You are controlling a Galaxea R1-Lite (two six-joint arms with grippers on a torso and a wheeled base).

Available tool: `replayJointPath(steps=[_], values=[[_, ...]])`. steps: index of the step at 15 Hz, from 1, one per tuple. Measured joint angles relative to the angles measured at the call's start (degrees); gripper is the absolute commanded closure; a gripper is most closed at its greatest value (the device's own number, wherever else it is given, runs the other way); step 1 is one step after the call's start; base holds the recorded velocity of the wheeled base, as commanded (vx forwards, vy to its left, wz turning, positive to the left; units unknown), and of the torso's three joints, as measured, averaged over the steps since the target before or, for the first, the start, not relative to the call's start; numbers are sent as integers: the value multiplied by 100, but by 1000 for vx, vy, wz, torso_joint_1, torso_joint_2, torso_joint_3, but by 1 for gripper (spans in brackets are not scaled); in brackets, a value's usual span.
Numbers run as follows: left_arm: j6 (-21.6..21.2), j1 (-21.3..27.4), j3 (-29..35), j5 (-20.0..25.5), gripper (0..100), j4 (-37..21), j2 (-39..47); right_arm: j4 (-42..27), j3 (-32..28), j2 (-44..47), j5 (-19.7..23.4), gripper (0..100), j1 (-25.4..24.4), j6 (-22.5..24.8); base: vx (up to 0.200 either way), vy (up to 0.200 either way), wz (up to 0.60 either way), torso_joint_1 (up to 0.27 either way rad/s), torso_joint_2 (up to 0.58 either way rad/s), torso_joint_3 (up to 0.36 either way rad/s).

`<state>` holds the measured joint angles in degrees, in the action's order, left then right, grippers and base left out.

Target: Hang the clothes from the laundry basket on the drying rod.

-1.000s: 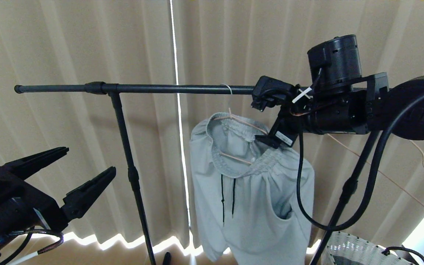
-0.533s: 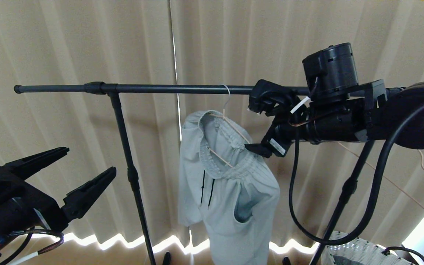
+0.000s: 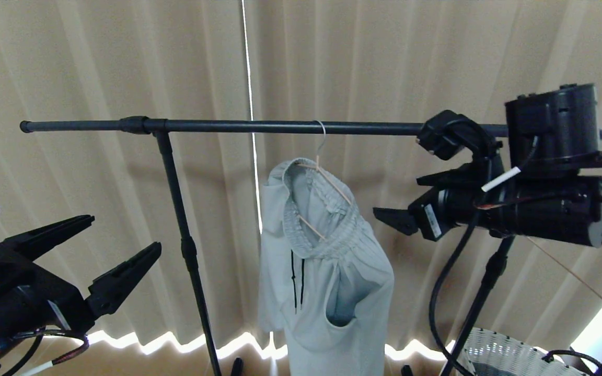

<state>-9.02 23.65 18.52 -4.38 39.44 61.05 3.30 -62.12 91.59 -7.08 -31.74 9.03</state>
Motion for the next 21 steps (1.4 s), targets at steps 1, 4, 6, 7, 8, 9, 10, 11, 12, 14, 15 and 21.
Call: replayJointPath(steps=[1, 4, 6, 7, 8, 9, 10, 11, 12, 14, 15, 21], values=[[-1, -1, -72, -16, 0, -2, -9, 246, 433, -267, -39, 0, 188, -11, 0, 0, 0, 0, 0, 0], [-20, -152, -350, -33, 0, -323, -55, 492, 1401, -1074, -172, 0, 881, 10, 0, 0, 0, 0, 0, 0], [-168, -486, -433, -30, 0, -719, -205, 525, 2020, -1675, -202, 0, 1301, 65, 0, 0, 0, 0, 0, 0], [-236, -649, -424, -29, 0, -1031, -336, 540, 2343, -1985, -206, 0, 1428, 79, 0, 0, 0, 0, 0, 0], [-279, -747, -386, -33, 0, -1314, -474, 562, 2623, -2271, -206, 0, 1497, 84, 0, 0, 0, 0, 0, 0], [-294, -806, -364, -33, 0, -1560, -617, 569, 2894, -2536, -205, 0, 1541, 87, 0, 0, 0, 0, 0, 0], [-299, -844, -354, -35, 0, -1853, -789, 573, 3200, -2814, -194, 0, 1568, 87, 0, 0, 0, 0, 0, 0], [-301, -869, -347, -38, 0, -2088, -942, 572, 3460, -3045, -183, 0, 1581, 84, 0, 0, 0, 0, 0, 0], [-301, -891, -341, -35, 0, -2247, -1073, 572, 3666, -3241, -176, 0, 1592, 87, 0, 0, 0, 0, 0, 0], [-291, -907, -367, -35, 0, -2363, -1243, 578, 3875, -3552, -169, 0, 1602, 87, 0, 0, 0, 0, 0, 0], [-263, -913, -391, -35, 0, -2360, -1292, 578, 3944, -3707, -167, 0, 1602, 79, 0, 0, 0, 0, 0, 0], [-329, -926, -529, -13, 0, -2363, -1453, 728, 4534, -4294, -151, 0, 1604, -149, 0, 0, 0, 0, 0, 0]])
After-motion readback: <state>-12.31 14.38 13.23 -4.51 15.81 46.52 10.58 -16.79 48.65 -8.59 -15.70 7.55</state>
